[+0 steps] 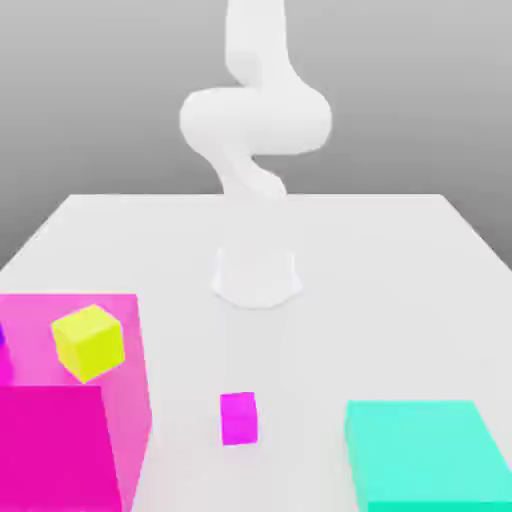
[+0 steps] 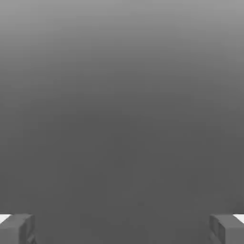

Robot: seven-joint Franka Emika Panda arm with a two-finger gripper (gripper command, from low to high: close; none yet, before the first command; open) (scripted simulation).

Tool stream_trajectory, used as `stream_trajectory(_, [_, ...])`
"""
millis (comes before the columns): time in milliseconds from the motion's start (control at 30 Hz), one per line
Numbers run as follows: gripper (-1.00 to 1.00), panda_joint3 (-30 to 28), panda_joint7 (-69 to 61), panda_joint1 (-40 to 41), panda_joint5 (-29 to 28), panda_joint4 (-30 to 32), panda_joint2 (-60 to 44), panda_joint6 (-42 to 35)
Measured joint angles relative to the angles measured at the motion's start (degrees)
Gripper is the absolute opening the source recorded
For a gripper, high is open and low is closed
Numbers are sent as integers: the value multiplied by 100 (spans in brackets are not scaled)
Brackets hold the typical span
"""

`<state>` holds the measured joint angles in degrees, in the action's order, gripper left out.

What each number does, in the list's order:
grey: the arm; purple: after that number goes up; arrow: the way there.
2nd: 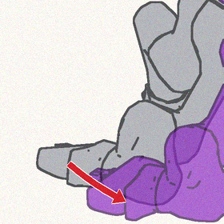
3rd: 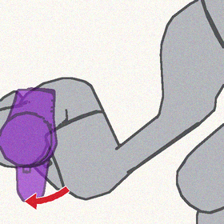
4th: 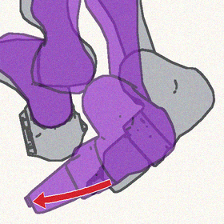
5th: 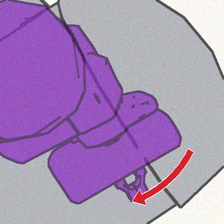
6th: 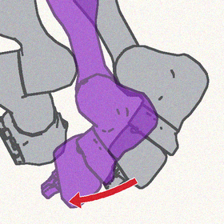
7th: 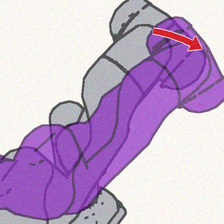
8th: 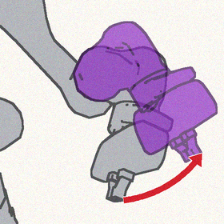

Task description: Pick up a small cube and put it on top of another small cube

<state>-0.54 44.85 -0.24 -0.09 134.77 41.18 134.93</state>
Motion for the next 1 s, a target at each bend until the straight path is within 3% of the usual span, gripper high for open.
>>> stream_trajectory(633, [0,-385,-946,-83,66,2475,-4040,2683])
stream_trajectory(900, [0,-78,-1238,171,361,2416,-5701,3983])
stream_trajectory(933, [-100,-48,-1247,199,372,2395,-5814,4075])
stream_trajectory(1000, [-100,-48,-1245,199,371,2395,-5814,4074])
